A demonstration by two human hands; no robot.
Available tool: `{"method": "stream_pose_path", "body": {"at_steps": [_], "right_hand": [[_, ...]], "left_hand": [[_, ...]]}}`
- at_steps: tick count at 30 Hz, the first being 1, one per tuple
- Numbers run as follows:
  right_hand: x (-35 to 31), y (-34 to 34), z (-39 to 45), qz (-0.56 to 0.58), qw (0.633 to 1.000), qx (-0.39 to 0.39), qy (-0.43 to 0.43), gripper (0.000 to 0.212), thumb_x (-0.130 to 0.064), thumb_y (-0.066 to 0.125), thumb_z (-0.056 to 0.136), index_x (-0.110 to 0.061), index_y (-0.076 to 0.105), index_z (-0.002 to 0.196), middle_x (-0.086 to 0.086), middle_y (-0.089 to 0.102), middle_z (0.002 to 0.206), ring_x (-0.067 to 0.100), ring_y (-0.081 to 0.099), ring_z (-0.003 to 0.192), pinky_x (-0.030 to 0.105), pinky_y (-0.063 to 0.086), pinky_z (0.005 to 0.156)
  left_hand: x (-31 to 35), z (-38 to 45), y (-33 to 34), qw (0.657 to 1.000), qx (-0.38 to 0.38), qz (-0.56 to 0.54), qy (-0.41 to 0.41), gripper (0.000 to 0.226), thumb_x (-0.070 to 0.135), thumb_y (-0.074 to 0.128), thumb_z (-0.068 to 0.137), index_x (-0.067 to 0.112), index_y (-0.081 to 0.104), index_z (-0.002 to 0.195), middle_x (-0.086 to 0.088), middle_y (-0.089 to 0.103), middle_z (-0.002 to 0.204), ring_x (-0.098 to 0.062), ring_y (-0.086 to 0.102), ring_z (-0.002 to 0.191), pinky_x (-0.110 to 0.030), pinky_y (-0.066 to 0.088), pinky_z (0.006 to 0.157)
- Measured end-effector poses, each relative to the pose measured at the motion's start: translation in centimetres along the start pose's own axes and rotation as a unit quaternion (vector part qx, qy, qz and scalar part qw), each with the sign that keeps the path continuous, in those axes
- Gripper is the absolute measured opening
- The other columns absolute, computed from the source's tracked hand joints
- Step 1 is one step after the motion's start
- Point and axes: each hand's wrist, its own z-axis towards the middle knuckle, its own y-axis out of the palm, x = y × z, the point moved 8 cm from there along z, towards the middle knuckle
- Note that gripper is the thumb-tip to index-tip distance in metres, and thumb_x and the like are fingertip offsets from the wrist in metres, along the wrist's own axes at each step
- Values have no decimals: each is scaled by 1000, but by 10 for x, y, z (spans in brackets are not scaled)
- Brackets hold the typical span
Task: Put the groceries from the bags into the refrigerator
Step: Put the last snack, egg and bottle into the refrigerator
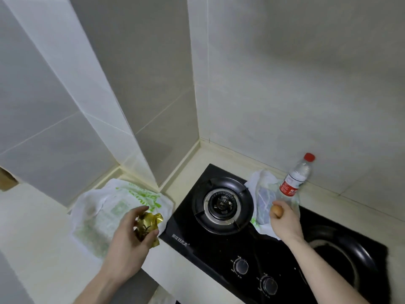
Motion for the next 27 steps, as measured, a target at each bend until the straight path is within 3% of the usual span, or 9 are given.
{"method": "stream_pose_path", "body": {"at_steps": [5,9,11,14,16,21,27], "right_hand": [[-8,-28,-91,140,989,-12,35,26,-24,71,90,-41,67,109,-12,70,106,9,66,98,23,48,85],[-21,-68,-160,217,974,38,61,27,-20,75,90,-38,69,109,-10,72,102,-1,66,88,8,48,75],[-25,-86,-190,237,966,68,70,30,-17,74,90,-38,69,111,-11,71,105,1,66,92,8,49,78],[-25,-111,-238,253,955,123,97,33,-19,74,90,-43,67,112,-17,70,106,2,67,98,12,51,82],[-21,-125,-272,254,944,173,121,34,-19,74,90,-45,67,111,-18,71,105,3,67,98,14,51,82],[-13,-145,-365,254,911,275,174,36,-13,74,89,-41,69,110,-15,72,99,11,68,89,13,50,75],[5,-171,-496,249,860,377,238,35,-15,75,90,-45,69,107,-5,73,90,10,68,77,12,48,64]], "left_hand": [[40,10,69,991,-119,-15,66,58,13,82,81,40,55,124,15,61,117,-4,61,102,-44,57,90],[93,11,123,963,-219,-6,159,60,11,82,81,44,54,122,12,64,114,-4,63,102,-26,53,91],[121,3,147,939,-279,-15,203,58,13,82,82,44,54,122,15,63,117,-2,62,107,-19,51,91],[155,-25,175,892,-371,-24,256,57,17,81,83,44,53,125,28,58,116,0,61,110,-23,52,93],[169,-50,187,860,-415,-22,294,59,21,81,84,47,50,127,26,59,118,0,60,110,-24,52,92],[182,-122,199,800,-493,-28,340,59,22,81,84,46,50,128,23,60,117,2,58,110,-22,50,95],[208,-229,210,710,-579,-24,401,60,25,80,84,51,48,127,25,56,121,7,55,112,-19,47,95]]}}
